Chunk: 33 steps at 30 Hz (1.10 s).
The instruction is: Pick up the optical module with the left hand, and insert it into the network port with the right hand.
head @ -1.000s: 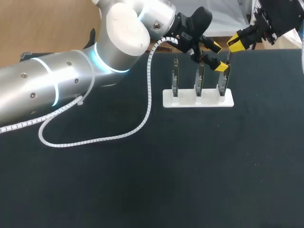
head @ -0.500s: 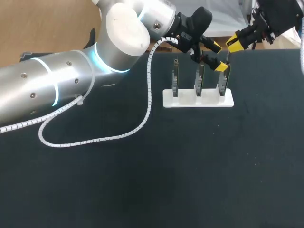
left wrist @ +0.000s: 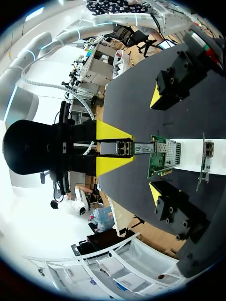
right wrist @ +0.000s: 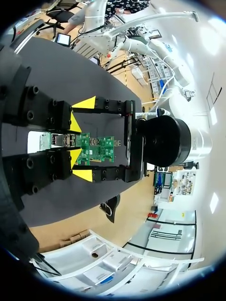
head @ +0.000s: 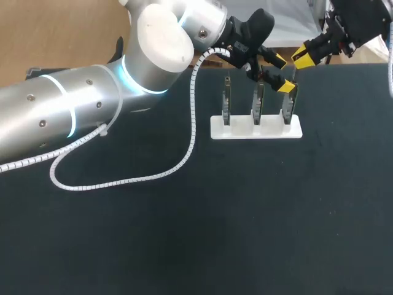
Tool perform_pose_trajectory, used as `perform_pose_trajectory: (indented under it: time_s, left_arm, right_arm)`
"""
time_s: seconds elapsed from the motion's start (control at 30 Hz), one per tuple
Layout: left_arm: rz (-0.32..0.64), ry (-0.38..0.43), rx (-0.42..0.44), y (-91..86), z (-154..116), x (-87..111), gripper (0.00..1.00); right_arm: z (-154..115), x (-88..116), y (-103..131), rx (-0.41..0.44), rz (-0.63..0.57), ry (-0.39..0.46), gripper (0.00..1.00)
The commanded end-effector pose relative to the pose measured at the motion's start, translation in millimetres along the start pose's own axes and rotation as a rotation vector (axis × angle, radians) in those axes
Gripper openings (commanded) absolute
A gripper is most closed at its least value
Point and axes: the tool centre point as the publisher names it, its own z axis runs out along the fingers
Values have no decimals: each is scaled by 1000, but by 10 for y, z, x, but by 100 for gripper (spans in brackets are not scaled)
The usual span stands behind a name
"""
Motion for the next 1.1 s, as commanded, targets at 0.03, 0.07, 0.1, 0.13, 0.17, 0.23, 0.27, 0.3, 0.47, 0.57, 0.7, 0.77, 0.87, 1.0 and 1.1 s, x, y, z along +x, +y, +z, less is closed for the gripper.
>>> perform_pose_trajectory:
  time_s: [0.03,0.07,0.1,0.13,0.17,0.23,0.27,0.3,0.47,0.57,0.7,0.77,0.87,1.0,1.1]
  left_arm:
    - [-2,1,-6,-24,-8,2,100]
    - [-2,1,-6,-24,-8,2,100]
    - [-2,1,-6,-24,-8,2,100]
    - [-2,1,-6,-24,-8,2,100]
    - [-2,1,-6,-24,-8,2,100]
    - [-2,1,-6,-24,-8,2,100]
    - [-2,1,-6,-24,-8,2,100]
    - [-2,1,-6,-24,-8,2,100]
    - [-2,1,-6,-24,-8,2,100]
    - [-2,1,-6,-24,-8,2,100]
    - [-2,1,-6,-24,-8,2,100]
    - [-2,1,-6,-24,-8,2,100]
    - [-2,1,-6,-24,-8,2,100]
    - [-2,1,-6,-24,-8,2,100]
    - [-2,1,-6,-24,-8,2,100]
  right_arm:
    - [21,28,24,4,5,3,0]
    - [22,38,26,5,7,5,0]
    - [21,45,27,6,10,6,0]
    - [20,47,28,7,12,6,0]
    - [20,50,29,8,13,6,0]
    - [18,49,30,9,14,5,0]
    - [11,40,33,9,14,4,0]
    - [5,31,35,9,12,3,0]
    - [-24,7,34,13,4,-2,0]
    - [-35,5,37,15,1,-3,0]
    - [-42,5,46,15,1,-4,0]
    - [-41,4,51,14,1,-5,0]
    - [-29,5,50,14,2,-7,0]
    - [-10,13,37,13,2,-8,0]
    - [1,19,25,13,3,-9,0]
